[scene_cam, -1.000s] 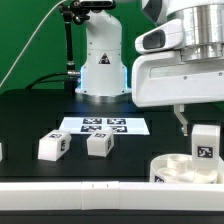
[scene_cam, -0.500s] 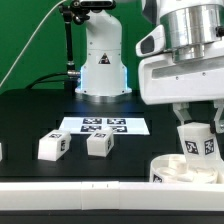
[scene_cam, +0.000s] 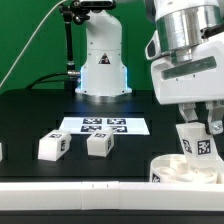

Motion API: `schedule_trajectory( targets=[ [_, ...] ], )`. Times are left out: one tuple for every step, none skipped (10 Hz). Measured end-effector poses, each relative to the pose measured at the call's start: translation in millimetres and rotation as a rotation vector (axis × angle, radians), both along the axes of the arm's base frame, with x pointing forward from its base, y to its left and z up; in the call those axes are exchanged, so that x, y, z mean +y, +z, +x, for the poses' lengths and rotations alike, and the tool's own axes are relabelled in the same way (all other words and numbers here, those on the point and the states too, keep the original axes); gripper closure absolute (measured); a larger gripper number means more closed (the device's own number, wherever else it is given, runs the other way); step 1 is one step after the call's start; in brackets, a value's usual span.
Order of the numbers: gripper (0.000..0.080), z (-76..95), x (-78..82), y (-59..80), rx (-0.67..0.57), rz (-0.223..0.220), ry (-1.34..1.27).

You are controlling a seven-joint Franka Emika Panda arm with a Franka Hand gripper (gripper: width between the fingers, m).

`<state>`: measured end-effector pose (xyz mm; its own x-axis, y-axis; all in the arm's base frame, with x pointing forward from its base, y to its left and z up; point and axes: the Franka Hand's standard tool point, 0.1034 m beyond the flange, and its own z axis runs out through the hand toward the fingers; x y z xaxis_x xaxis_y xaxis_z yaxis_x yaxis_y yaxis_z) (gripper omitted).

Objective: Assemble stool

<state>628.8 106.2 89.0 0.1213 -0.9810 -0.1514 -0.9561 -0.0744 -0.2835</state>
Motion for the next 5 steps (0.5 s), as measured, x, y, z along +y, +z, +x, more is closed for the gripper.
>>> schedule_trajectory(
  targets=[
    [0.0455, 0.7, 4.0, -0.2, 0.02, 0.037, -0.096],
    [0.0455, 1.8, 6.9, -0.4, 0.034, 0.059, -0.142],
    [0.0455, 4.7, 9.0, -0.4, 0.057, 0.102, -0.249],
    [0.0455, 6.4, 9.6, -0.1, 0.069, 0.132, -0.321],
    [0.0455, 6.1, 9.9, -0.3, 0.077, 0.147, -0.359]
  ],
)
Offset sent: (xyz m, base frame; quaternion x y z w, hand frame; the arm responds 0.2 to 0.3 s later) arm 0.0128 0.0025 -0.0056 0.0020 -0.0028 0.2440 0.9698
